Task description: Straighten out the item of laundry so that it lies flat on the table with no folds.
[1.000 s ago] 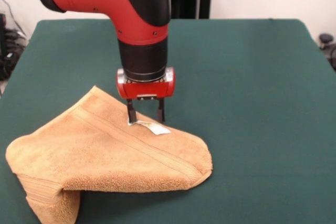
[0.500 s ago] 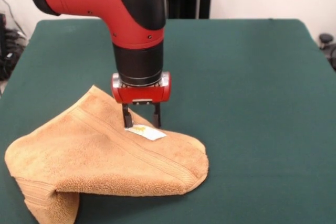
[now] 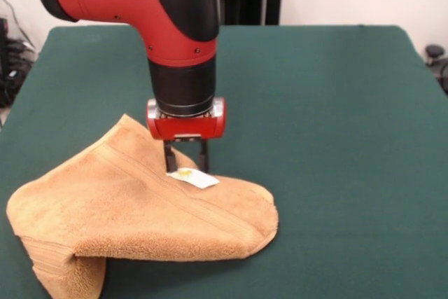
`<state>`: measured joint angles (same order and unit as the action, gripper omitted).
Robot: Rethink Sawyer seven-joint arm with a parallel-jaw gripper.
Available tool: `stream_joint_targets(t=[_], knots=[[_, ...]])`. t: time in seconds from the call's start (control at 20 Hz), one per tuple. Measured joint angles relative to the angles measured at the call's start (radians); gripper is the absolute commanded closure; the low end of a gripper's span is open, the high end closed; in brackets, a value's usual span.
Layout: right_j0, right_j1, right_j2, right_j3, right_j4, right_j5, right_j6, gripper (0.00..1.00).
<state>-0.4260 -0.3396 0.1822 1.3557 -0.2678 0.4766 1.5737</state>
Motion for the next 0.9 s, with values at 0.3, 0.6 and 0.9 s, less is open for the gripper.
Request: stream_joint_targets(t=[0.3,0.6,0.9], knots=[[-0.006,0.004,-0.002,-0.018,-0.02,0.001,0.0,1.0],[-0.005,0.004,-0.003,-0.018,-0.021,0.001,0.0,1.0],[-0.005,0.005,-0.003,-0.018,-0.021,0.001,0.0,1.0]])
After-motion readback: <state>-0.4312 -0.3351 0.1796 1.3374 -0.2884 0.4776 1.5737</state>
